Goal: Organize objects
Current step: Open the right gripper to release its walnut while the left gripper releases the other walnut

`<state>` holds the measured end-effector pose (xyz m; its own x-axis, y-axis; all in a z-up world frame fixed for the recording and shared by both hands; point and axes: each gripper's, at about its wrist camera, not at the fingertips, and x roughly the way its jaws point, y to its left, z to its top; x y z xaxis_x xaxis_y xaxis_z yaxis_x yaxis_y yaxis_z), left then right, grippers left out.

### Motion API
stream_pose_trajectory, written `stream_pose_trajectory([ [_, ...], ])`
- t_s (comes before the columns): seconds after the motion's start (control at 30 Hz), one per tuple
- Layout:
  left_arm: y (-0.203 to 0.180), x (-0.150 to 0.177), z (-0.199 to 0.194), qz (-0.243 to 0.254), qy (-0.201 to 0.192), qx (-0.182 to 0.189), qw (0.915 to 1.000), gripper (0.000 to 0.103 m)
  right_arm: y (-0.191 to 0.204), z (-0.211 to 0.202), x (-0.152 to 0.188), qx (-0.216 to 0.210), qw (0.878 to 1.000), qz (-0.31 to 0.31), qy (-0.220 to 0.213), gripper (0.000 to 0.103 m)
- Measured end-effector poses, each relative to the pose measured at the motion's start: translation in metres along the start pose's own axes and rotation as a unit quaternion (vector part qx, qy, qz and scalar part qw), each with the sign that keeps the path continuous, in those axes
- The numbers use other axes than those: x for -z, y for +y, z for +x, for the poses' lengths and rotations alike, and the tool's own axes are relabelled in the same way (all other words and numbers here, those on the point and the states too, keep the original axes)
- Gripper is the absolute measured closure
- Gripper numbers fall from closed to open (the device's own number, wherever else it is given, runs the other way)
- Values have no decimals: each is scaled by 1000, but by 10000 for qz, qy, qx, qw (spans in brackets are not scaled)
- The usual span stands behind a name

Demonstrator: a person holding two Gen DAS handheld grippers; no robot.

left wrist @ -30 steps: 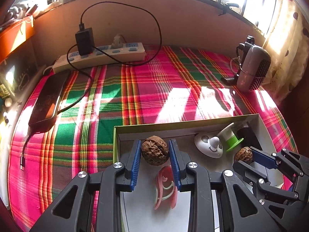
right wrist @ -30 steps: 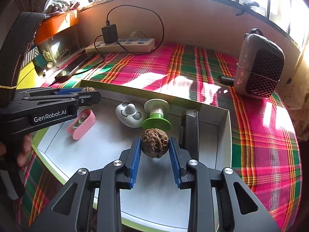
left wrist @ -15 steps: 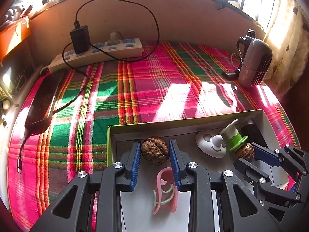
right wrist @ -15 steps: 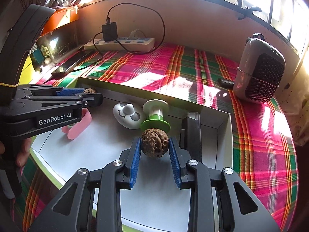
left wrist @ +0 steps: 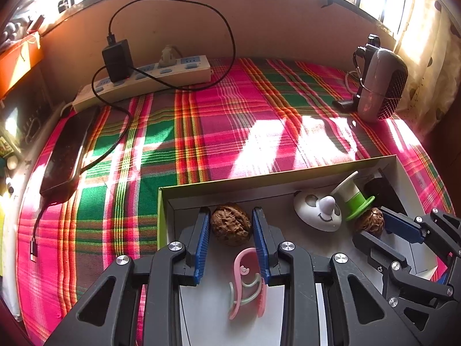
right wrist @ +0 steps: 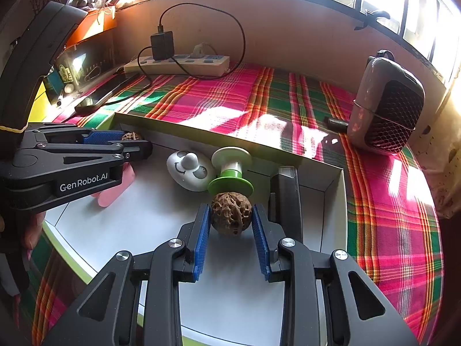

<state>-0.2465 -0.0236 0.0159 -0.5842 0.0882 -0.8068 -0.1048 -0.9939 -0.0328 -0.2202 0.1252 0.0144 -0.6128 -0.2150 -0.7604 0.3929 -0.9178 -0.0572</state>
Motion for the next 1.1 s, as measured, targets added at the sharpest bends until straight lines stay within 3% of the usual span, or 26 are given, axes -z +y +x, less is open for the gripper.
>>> stream_pose_trajectory([
  [0.43,-2,0,0,31,19,30,10000,75,0,1,0,62,10000,44,20,72],
  [0.87,0,3,-1,-31,3,66,10000,75,-3,-1,1,60,9999,150,-6,60],
  [1.1,0,6,-13,-35,-95,23,9999,75,-4,-6,1,33,9997,244,-65,60],
])
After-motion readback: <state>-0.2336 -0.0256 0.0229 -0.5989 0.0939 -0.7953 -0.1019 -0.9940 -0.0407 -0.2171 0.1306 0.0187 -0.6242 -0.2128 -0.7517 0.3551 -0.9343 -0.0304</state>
